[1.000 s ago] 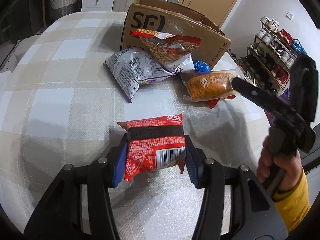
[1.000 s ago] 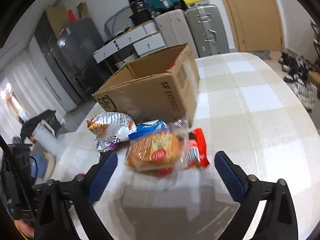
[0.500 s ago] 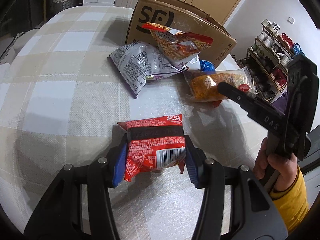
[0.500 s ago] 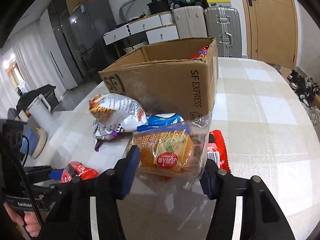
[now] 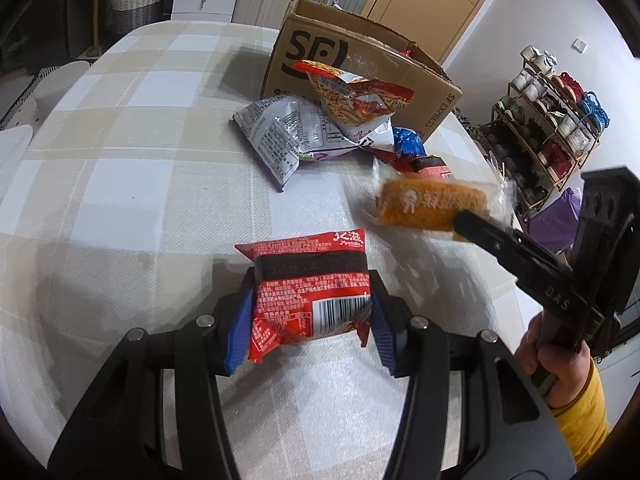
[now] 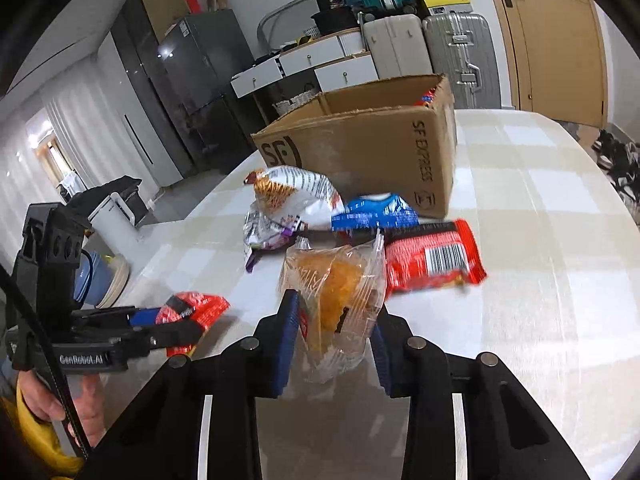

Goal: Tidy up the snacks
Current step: 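Carry the chocolate bar with the left tool while the right tool carries the bread packet to the box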

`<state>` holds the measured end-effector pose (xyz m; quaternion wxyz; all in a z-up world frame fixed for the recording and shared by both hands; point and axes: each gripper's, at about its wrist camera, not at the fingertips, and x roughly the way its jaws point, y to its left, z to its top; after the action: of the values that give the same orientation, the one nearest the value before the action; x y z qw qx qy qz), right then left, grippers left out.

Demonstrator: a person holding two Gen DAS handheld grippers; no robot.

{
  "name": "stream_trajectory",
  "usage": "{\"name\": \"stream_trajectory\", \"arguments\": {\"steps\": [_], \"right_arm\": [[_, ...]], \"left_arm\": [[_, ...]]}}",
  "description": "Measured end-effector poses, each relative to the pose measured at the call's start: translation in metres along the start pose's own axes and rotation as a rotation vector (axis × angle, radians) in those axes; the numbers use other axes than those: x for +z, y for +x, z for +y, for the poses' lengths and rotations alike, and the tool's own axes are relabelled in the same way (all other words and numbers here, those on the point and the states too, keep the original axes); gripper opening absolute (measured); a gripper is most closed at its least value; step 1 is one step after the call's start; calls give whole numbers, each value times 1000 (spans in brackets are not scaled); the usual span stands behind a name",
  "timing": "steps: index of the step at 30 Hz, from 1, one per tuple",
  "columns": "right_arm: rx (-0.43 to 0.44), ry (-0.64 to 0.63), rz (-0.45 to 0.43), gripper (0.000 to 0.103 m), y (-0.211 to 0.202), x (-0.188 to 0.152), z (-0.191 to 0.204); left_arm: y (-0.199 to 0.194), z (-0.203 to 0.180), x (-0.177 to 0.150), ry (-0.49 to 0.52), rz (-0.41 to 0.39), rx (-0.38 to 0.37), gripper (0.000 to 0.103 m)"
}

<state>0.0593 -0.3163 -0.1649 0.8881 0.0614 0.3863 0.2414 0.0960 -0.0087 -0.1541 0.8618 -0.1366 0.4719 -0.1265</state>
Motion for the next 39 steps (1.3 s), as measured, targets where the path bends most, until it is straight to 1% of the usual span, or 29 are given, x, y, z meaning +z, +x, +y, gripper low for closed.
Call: {"name": "stream_trajectory", "arguments": {"steps": [5, 8, 10, 12, 15, 19, 21, 22, 24, 25, 26, 27, 28, 29, 30, 32, 35, 36, 37, 38, 39], "right_arm": [[17, 6, 16, 30, -17, -24, 7], [48, 62, 2, 29, -29, -32, 2], [76, 125, -2, 29, -33, -33, -8], [81, 163, 4, 28, -36, -34, -14], [68, 121, 47, 28, -34, -38, -8], [38, 8, 126, 28, -28, -52, 9], [-20, -74, 157, 29, -24, -61, 19], [-39, -107, 163, 30, -24, -64, 23], [-77, -160, 167, 37, -24, -66, 29], [-76, -173, 163, 39, -25, -65, 31], [-78, -184, 161, 45, -25, -64, 32], [-86, -202, 156, 49, -25, -61, 33], [-93, -215, 151, 49, -25, -58, 35], [-99, -225, 147, 52, -25, -55, 35], [-99, -233, 149, 59, -22, -50, 35], [-74, -225, 154, 64, -17, -44, 32], [-10, -180, 174, 63, -5, -34, 23], [13, -159, 185, 62, 1, -31, 20], [17, -149, 195, 59, 4, -30, 18], [8, -143, 204, 48, 7, -28, 19], [-4, -139, 197, 40, 7, -27, 19]], "left_arm": [[-11, 5, -6, -6, -12, 1, 48], [-15, 4, -9, -8, -15, -1, 48], [-17, 2, -11, -2, -17, -3, 48], [-20, -1, -13, 6, -19, -5, 48], [-24, -2, -16, 13, -22, -6, 48], [-27, 0, -19, 10, -21, -8, 48], [-28, 0, -20, 11, -18, -9, 48], [-27, -1, -20, 11, -16, -9, 48], [-27, -1, -22, 14, -11, -9, 48], [-27, -1, -22, 15, -10, -8, 48], [-27, -1, -23, 15, -9, -7, 48], [-27, -1, -23, 15, -8, -7, 48], [-26, 0, -23, 15, -8, -8, 48], [-26, 0, -23, 15, -8, -6, 48], [-26, 0, -23, 14, -8, -6, 48], [-26, 0, -22, 13, -7, -7, 48], [-25, 1, -22, 14, -4, -7, 48], [-25, 1, -22, 14, -3, -7, 48], [-25, 2, -22, 15, -1, -7, 48], [-24, 2, -22, 14, 0, -7, 48], [-24, 3, -22, 13, 0, -7, 48]]}}
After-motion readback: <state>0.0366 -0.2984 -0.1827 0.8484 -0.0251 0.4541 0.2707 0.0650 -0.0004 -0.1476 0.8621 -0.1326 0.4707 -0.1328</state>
